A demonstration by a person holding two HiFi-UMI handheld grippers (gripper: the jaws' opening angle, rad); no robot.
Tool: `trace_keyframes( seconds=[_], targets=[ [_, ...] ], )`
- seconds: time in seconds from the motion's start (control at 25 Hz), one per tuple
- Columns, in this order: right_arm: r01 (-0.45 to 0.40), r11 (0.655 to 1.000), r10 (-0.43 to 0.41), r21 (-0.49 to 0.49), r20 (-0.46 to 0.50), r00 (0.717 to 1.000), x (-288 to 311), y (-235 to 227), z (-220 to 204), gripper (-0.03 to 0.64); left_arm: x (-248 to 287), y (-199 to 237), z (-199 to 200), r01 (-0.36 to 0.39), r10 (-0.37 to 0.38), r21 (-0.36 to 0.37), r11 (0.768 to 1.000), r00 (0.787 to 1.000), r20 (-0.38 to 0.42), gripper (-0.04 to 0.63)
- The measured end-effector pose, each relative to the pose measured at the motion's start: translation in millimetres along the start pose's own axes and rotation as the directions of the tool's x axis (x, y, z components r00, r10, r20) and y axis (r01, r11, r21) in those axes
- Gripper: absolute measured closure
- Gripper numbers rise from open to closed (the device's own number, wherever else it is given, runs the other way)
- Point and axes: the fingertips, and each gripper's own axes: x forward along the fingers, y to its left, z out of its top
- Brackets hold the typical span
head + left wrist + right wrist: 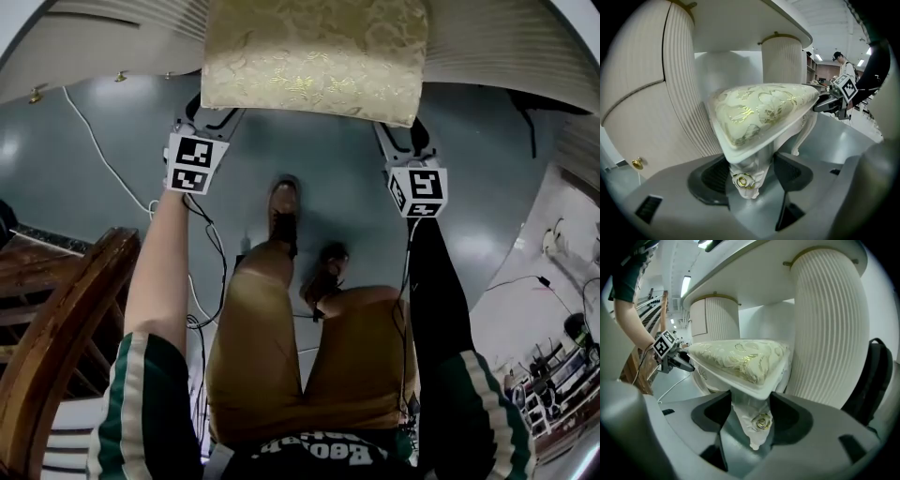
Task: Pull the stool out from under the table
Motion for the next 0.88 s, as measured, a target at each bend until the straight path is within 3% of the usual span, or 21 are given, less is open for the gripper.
trace_keyframes(
  seconds=[0.24, 0.6, 0.88],
  targets=[
    [0.011, 1.0, -0.011, 0.004, -0.055, 0.998, -0.3, 1.1, 2.8, 0.351, -4.4, 1.9, 1.9, -0.032, 0.033, 0.012, 0.999, 0.998, -0.045, 0.295],
    [0.01, 0.999, -0.005, 0.046, -0.097, 0.995, -14.7, 8.5, 2.7, 0.351, -16.4, -3.0, 4.6, 0.006, -0.006, 0.008, 1.0, 0.997, -0.075, 0.298],
    [0.005, 0.999, 0.001, 0.042, -0.138, 0.99, -76.0, 40.0, -32.2, 0.351, -66.2, -56.2, -25.9, 0.0, -0.001, -0.006, 1.0, 0.995, -0.104, 0.298]
  ],
)
